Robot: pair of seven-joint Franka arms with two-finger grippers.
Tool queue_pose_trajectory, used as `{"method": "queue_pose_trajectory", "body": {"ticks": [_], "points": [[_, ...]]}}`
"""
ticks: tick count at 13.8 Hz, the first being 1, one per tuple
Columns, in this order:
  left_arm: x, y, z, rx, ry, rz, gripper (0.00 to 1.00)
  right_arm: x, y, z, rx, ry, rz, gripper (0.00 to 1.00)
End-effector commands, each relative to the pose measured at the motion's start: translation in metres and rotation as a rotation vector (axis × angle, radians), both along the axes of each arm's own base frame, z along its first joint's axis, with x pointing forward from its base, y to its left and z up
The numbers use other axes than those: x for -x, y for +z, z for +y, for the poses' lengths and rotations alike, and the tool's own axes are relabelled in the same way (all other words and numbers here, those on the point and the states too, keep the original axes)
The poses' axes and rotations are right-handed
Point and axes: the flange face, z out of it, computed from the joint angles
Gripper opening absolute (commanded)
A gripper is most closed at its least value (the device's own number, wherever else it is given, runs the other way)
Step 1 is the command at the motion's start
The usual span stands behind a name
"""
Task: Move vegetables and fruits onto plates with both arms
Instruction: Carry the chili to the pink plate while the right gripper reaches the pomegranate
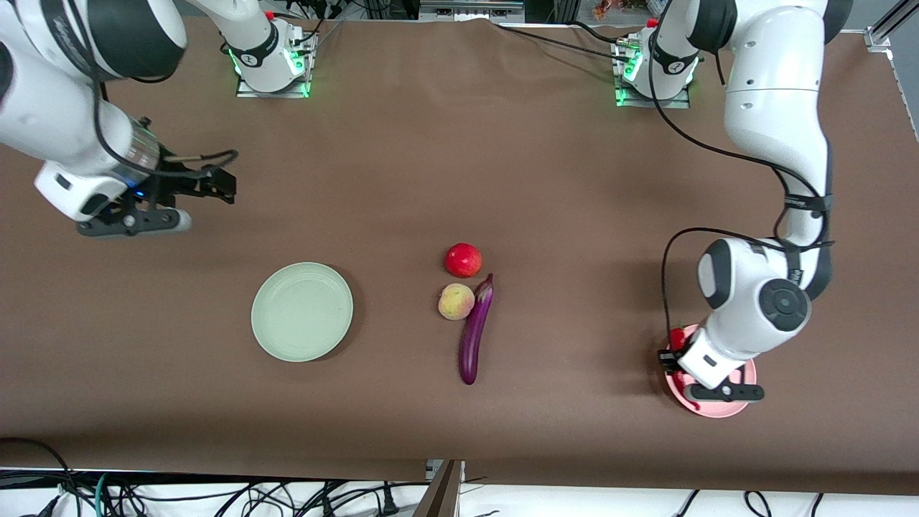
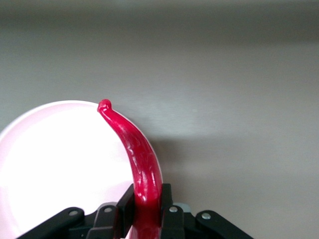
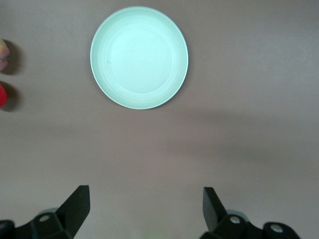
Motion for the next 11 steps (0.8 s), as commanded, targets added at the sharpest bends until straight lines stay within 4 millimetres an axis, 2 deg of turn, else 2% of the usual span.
{"method": "queue_pose_trajectory", "body": {"ticks": [1, 2, 3, 4, 6, 8, 9, 10, 11], "points": [[0.002, -0.008, 0.021, -0.012, -0.062, 0.013, 0.00, -0.007, -0.027, 0.006, 0.023, 0.018, 0.052, 1.00], [0.002, -0.010, 0.024, -0.012, -0.059, 0.014, 0.00, -0.008, -0.040, 0.019, 0.020, 0.019, 0.055, 1.00], [0.002, -0.015, 0.026, -0.013, -0.056, 0.020, 0.00, -0.014, -0.059, 0.040, 0.019, 0.023, 0.034, 1.00], [0.002, -0.022, 0.028, -0.020, -0.052, 0.015, 0.00, -0.018, -0.077, 0.064, 0.010, -0.055, 0.015, 1.00], [-0.001, -0.031, 0.045, -0.032, -0.034, -0.011, 0.00, -0.014, -0.116, 0.134, -0.046, -0.238, 0.007, 1.00], [-0.001, -0.035, 0.045, -0.032, -0.033, -0.011, 0.04, -0.008, -0.150, 0.192, -0.073, -0.335, -0.029, 1.00], [-0.002, -0.035, 0.045, -0.032, -0.032, -0.013, 0.16, -0.007, -0.166, 0.213, -0.107, -0.401, -0.038, 1.00], [-0.002, -0.034, 0.046, -0.031, -0.028, -0.014, 0.74, -0.003, -0.185, 0.236, -0.140, -0.462, -0.033, 1.00], [-0.003, -0.027, 0.054, -0.029, -0.017, -0.025, 1.00, 0.007, -0.203, 0.261, -0.161, -0.501, -0.030, 1.00]]}}
